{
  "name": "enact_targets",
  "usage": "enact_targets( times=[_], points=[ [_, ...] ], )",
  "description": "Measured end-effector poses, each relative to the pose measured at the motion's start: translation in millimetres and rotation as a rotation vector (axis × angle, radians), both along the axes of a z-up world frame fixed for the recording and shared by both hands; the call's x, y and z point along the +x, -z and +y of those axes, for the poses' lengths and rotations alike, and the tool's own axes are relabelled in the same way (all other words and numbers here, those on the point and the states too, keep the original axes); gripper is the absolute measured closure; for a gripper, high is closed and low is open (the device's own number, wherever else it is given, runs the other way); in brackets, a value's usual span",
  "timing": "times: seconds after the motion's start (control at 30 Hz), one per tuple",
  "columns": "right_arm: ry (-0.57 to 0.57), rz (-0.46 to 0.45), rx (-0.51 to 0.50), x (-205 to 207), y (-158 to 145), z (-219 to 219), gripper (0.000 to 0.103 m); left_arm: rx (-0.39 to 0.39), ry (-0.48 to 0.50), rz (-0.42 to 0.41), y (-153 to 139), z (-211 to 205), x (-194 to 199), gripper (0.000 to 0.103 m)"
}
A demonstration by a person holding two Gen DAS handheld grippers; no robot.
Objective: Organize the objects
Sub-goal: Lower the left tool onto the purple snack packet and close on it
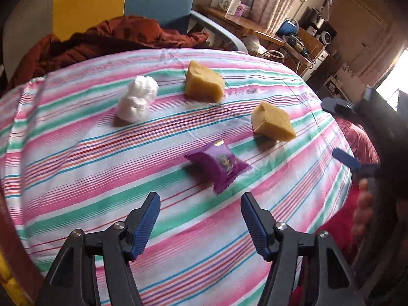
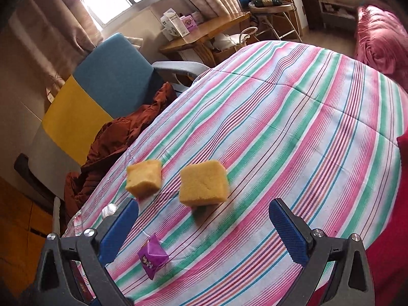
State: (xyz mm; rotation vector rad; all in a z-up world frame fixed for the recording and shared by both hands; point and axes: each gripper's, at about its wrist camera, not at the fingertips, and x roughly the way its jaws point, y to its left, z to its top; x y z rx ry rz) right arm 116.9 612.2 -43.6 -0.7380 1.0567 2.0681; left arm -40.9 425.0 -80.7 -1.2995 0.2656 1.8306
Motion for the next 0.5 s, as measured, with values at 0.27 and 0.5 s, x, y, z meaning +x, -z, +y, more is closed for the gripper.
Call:
enact_targets(
  times=[0.27,0.5],
  points=[
    [-0.004,0.015,-0.012,-1,1,3,0.000,-0.024,-0.059,-0.066,24,51,-17,0.038],
    [0.022,0.016,-0.040,2,7,10,0.000,-0.032,-0.001,0.040,36,46,-11,0.063]
  ],
)
